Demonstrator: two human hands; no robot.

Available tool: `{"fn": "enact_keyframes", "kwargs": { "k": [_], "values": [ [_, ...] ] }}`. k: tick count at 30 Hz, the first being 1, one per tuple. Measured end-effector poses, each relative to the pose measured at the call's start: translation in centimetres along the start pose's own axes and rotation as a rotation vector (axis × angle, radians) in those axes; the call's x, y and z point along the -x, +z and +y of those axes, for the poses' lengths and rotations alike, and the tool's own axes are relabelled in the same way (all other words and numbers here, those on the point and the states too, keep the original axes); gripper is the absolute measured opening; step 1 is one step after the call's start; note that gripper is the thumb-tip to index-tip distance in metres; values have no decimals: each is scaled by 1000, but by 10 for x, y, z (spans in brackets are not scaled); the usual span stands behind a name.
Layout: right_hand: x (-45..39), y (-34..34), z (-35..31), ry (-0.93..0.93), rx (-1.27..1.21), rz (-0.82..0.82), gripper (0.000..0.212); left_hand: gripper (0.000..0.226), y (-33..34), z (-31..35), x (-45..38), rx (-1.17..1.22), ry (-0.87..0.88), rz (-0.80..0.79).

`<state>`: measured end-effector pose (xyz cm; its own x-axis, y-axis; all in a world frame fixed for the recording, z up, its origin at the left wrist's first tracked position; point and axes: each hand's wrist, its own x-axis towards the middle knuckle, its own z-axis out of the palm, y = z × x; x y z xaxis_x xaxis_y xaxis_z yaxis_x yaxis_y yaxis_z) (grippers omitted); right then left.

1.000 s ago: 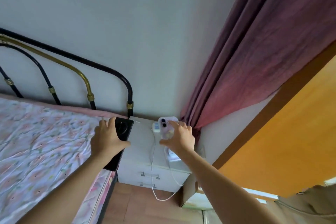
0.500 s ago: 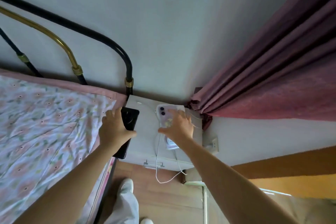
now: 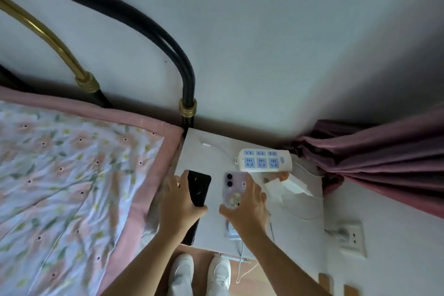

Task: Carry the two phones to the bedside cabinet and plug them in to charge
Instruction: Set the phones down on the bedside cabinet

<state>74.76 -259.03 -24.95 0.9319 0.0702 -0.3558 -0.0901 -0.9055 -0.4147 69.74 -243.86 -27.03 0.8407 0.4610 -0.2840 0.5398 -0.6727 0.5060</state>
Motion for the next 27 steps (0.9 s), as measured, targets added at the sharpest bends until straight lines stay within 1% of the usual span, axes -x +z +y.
{"fn": "enact_keyframes", "kwargs": {
  "k": [5,9,12,17,20,23,26,27],
  "values": [
    [-25,53,17,50,11,-67,96,98,43,-22,-31,-90,48,-41],
    [-35,75,31,34,91,-64,99,96,67,-24,-38,-108,45,-53],
    [-38,82,35,19,139,-25,98,95,76,-21,-41,-170,74,-27],
    [-42,86,33,31,118,76,95,94,78,-16,-43,-185,47,-7],
    [-43,89,36,29,137,87,98,96,79,-17,-40,-192,37,8],
    [-42,95,41,13,184,103,102,96,79,-21,-42,-259,11,20],
    [-42,94,44,-24,133,122,99,92,80,-24,-43,-268,-20,40],
    [-42,90,46,-20,79,81,96,91,81,-24,-43,-253,-34,47]
  ]
}}
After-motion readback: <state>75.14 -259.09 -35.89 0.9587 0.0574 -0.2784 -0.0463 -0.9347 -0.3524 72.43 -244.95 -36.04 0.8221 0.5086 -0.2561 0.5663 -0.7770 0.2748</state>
